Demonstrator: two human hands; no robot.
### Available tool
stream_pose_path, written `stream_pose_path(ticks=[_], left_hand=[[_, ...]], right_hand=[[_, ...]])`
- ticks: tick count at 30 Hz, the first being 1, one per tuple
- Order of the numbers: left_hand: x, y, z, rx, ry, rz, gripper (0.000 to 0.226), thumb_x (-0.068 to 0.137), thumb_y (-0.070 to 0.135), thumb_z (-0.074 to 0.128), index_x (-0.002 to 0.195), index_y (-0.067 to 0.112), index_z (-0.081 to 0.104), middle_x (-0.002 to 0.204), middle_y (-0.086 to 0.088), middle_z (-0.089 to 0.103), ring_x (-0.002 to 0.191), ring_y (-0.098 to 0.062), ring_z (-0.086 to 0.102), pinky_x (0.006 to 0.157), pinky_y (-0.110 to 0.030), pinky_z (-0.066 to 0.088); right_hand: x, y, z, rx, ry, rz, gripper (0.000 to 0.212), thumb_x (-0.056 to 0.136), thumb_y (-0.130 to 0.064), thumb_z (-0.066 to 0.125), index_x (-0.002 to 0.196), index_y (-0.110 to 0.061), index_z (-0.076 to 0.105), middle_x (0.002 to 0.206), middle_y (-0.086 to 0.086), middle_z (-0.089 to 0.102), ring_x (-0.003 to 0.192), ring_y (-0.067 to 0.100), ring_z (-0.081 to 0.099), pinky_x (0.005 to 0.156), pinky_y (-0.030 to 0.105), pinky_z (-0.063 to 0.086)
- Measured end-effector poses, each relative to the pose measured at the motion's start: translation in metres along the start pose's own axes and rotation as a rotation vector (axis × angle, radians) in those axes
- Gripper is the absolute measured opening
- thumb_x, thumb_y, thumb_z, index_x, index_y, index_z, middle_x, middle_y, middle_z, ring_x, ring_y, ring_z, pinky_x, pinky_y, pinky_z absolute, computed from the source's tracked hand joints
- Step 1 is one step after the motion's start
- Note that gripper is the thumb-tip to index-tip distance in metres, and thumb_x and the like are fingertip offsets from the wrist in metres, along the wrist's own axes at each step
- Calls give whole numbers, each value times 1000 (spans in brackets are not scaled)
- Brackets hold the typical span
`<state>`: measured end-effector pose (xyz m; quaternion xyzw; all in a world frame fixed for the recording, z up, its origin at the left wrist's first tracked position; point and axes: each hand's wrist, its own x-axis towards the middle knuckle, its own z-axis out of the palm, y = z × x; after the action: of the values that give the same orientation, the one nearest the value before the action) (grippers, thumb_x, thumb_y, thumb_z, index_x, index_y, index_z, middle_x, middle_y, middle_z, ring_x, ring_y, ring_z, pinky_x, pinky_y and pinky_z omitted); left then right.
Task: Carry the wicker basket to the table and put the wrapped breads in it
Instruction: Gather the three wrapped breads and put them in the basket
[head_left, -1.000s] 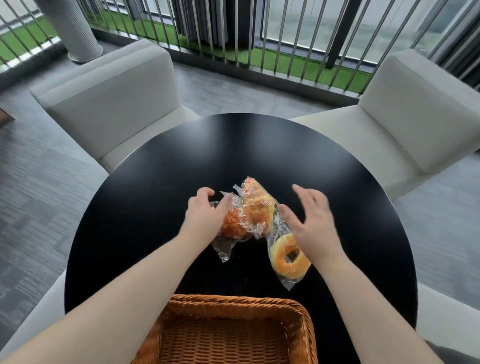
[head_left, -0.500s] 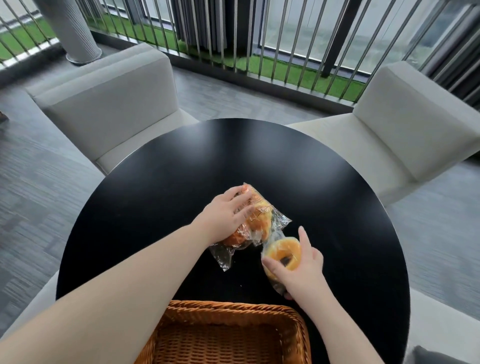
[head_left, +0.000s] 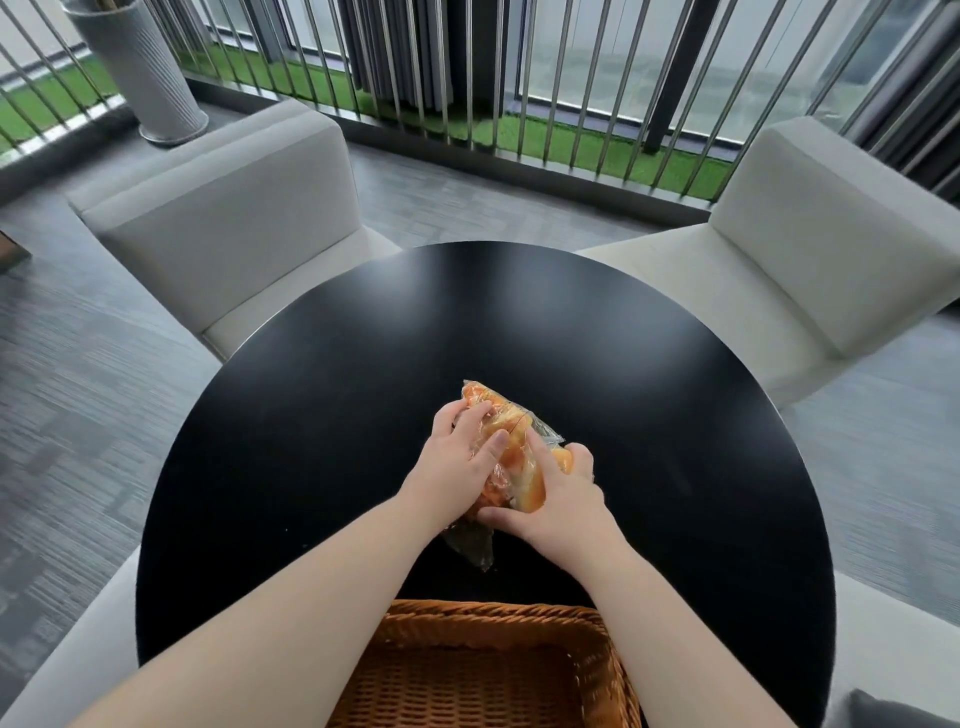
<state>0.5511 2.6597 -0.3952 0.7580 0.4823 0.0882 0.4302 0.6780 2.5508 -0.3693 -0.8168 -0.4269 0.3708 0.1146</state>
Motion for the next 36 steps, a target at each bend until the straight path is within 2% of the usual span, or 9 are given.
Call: stream_pose_path(ticks=[5,9,12,16,21,23,27,33,36], left_hand=[[-2,-11,-32,-6,-20,8,66,101,63,36,160,32,33,166,4,22,152,-19,26,121,-40,24],[-28,-37,-62,23,53,-124,86,91,71,35,162,24,27,165,-5,29,140,-23,45,114,-43,37],[-54,-48,-68,-20,60,-233,108,74,75,48,163,22,20,164,-9,30,133,-23,53,107,-45,45],[-60,-52,-61,-10,-12,-133,121,64,74,70,163,34,12,163,-3,25,133,-22,50,109,-48,45],[-34,-33,-43,-104,-56,17,113,75,57,82,162,38,13,159,14,22,141,-8,30,118,-40,31],[-22,-26,-37,-127,-83,55,110,74,62,81,161,40,18,164,12,23,145,-7,26,119,-37,28],[-12,-14,-29,-195,-118,50,103,74,54,86,158,38,29,160,12,30,138,-2,30,117,-31,32],[-13,-8,-30,-319,-127,3,96,73,44,91,152,41,37,154,13,40,142,-14,40,117,-41,40],[-17,8,-39,-350,-104,54,94,71,42,93,150,42,41,150,16,43,137,-9,46,115,-42,44]], right_hand=[[-6,19,-18,142,2,-16,116,68,-81,68,158,-52,1,161,-11,5,138,25,42,101,47,55],[-14,39,-36,108,112,26,102,81,-77,56,162,-44,4,166,-5,15,143,24,40,108,39,44],[-11,40,-42,46,215,6,87,88,-75,44,162,-40,16,164,-1,23,145,27,34,111,44,41],[10,22,-34,-34,175,-24,75,94,-73,31,161,-42,18,163,1,25,142,34,32,112,48,37],[34,-1,-26,57,71,-40,83,87,-85,27,160,-51,10,166,-5,23,143,35,38,111,52,42],[37,-11,-21,19,37,-57,80,89,-82,30,160,-51,11,167,-8,20,145,38,32,111,54,39],[36,-19,-10,-70,13,-78,79,92,-77,34,162,-46,14,168,-14,18,148,38,24,110,55,39],[35,-16,-7,116,44,-100,72,99,-64,43,162,-37,23,167,-10,27,151,29,25,116,53,34],[29,-15,-13,244,93,-138,72,98,-62,48,161,-36,26,168,-8,28,154,21,26,122,44,29]])
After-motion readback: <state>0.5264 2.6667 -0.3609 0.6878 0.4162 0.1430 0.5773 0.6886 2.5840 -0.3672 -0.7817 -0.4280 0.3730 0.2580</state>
